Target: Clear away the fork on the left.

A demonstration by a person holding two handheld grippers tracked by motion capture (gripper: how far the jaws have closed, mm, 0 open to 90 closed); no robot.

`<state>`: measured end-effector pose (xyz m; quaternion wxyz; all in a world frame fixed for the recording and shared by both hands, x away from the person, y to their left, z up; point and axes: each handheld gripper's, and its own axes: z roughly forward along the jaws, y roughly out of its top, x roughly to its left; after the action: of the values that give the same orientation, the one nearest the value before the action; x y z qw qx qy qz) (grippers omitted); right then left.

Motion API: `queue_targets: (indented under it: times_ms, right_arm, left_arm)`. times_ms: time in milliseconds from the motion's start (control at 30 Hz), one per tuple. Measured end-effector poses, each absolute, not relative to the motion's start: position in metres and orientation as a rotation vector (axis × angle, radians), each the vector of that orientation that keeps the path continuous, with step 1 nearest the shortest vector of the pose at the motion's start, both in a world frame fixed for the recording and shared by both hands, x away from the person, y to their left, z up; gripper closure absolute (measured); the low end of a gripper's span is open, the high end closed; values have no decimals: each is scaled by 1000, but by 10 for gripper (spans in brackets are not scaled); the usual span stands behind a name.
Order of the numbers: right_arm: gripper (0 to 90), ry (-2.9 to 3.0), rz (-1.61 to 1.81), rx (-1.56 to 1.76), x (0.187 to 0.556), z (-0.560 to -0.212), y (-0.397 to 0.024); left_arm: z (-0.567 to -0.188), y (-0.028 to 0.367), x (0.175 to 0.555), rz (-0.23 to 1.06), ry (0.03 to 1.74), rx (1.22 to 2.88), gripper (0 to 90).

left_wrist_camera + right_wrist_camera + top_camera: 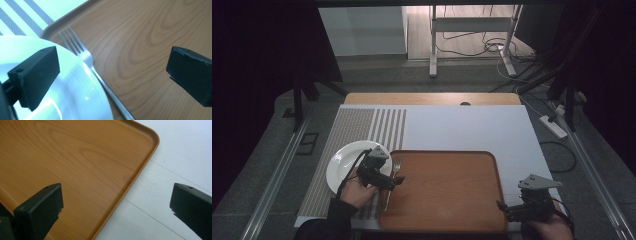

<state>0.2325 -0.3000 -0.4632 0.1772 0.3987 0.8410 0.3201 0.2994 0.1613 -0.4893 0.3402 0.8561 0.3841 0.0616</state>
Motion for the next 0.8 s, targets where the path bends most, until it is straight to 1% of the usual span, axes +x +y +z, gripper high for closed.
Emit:
queue_targets:
  times_ms: [333, 800]
  right_arm:
    - [0, 2376, 906, 1135, 232, -463, -300]
    - [0, 2373, 907, 1140, 232, -463, -300]
  left_arm:
    - [-488, 183, 288, 208, 1036, 2197, 0]
    - [-486, 215, 266, 229, 1105, 2129, 0]
